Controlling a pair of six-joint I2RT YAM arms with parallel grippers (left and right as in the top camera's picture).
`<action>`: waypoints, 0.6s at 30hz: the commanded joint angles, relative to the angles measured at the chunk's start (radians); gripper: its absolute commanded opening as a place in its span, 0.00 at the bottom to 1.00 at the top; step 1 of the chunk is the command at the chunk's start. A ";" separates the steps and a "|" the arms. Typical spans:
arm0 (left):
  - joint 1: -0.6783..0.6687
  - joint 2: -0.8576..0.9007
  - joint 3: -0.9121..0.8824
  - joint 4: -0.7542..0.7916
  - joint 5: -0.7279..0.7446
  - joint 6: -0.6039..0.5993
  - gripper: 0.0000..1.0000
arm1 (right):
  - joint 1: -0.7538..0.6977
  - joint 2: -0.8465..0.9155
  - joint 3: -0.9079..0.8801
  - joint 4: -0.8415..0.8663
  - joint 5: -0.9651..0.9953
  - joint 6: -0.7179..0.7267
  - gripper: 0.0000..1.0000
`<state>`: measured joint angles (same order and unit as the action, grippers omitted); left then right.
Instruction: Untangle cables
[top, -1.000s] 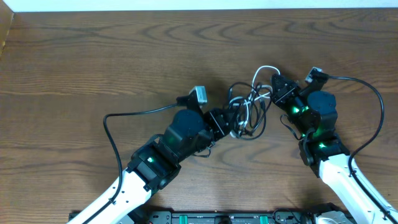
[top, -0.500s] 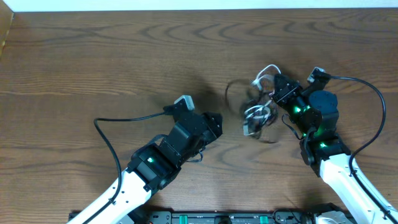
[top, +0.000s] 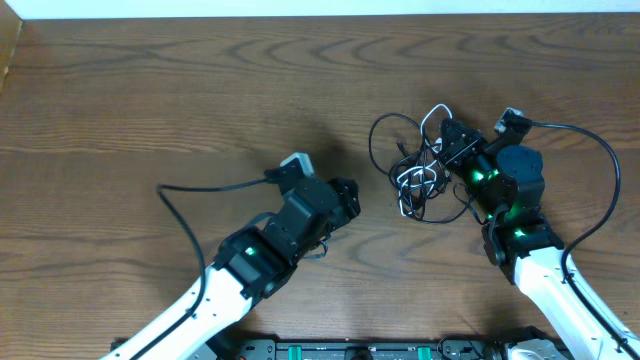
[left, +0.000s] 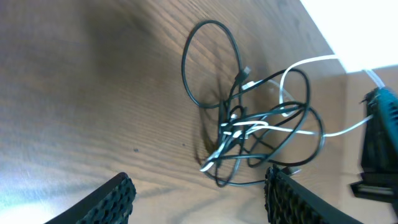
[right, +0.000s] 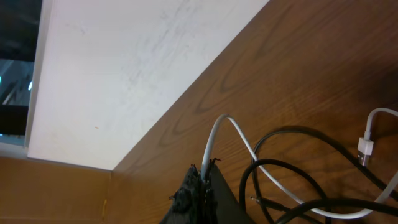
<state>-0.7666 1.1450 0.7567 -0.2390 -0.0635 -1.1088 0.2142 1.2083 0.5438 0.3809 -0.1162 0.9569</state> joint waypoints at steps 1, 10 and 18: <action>0.002 0.048 0.005 0.034 -0.023 0.170 0.68 | -0.010 0.003 0.013 0.004 0.001 -0.014 0.01; 0.002 0.209 0.005 0.176 -0.023 0.263 0.67 | -0.011 0.003 0.013 0.003 -0.003 -0.014 0.01; -0.031 0.328 0.005 0.326 -0.023 0.309 0.63 | -0.010 0.004 0.013 0.003 -0.003 -0.015 0.01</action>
<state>-0.7803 1.4475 0.7567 0.0692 -0.0685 -0.8570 0.2142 1.2083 0.5438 0.3820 -0.1173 0.9565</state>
